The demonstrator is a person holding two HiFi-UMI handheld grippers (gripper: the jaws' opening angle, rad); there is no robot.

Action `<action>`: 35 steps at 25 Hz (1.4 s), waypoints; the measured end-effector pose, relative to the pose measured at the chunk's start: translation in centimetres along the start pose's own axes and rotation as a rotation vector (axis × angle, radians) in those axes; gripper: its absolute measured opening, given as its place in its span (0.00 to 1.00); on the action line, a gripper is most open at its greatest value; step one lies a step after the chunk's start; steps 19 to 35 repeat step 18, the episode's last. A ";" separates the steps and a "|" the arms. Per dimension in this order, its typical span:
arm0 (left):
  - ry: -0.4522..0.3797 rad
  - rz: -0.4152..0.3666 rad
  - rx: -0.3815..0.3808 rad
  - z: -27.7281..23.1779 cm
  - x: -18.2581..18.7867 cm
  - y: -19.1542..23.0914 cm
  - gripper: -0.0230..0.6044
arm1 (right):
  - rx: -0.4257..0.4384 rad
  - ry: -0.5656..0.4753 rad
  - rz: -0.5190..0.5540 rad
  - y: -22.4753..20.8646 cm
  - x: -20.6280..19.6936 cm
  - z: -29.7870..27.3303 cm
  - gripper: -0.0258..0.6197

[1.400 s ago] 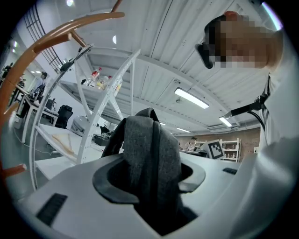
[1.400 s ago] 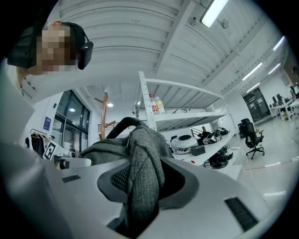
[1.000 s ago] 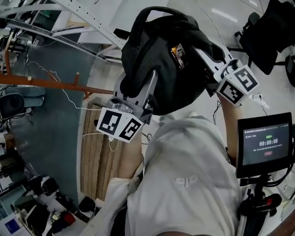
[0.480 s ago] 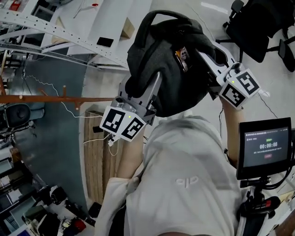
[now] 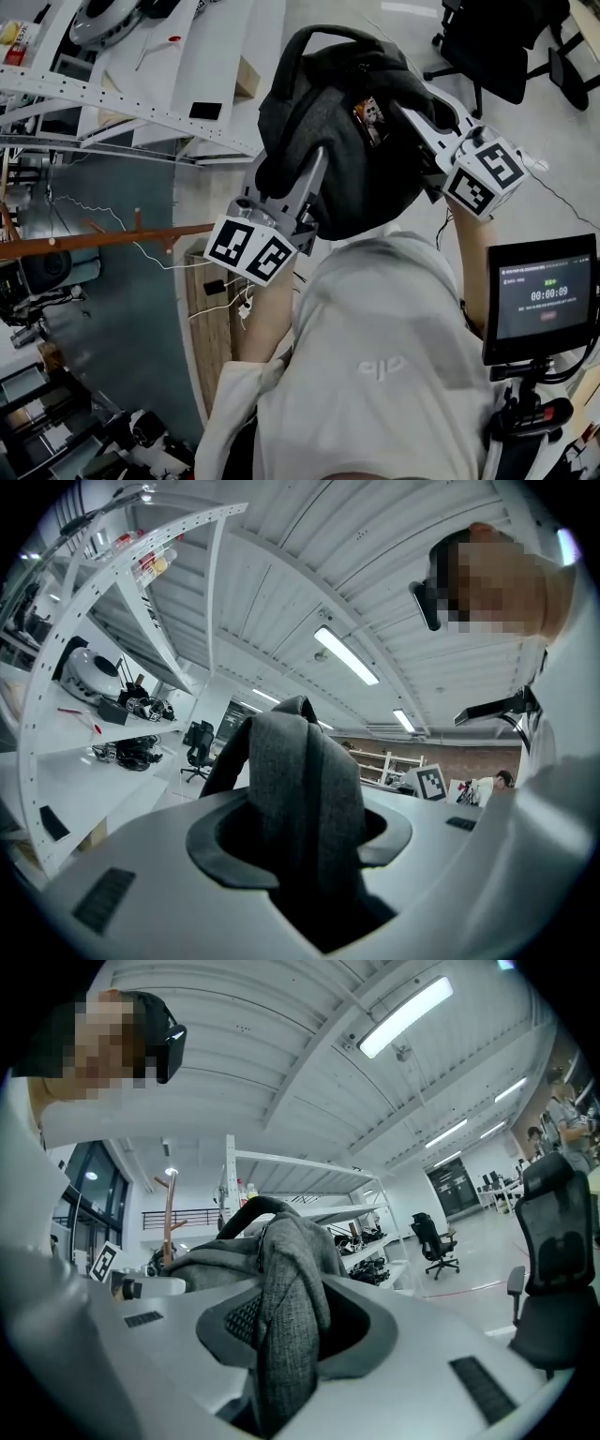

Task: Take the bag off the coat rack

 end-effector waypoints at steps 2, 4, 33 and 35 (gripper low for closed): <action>0.008 -0.003 -0.007 0.1 0.0 0.1 0.37 | -0.010 -0.002 -0.006 0.2 -0.2 0.1 0.23; 0.014 -0.003 -0.014 0.2 0.1 0.3 0.37 | -0.019 -0.003 -0.010 0.4 -0.3 0.1 0.23; 0.021 0.033 -0.015 -0.8 -1.1 0.3 0.37 | -0.019 0.027 -0.002 -0.7 -0.7 0.5 0.23; 0.021 0.033 -0.015 -0.8 -1.1 0.3 0.37 | -0.019 0.027 -0.002 -0.7 -0.7 0.5 0.23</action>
Point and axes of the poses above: the fingertips, and each gripper's own axes: z backward along the fingers, y to its left, x out of its top, the point moved 9 cm from there along z, backward along the fingers, and after that the axes turned 8 degrees about x, right-handed, at the moved point
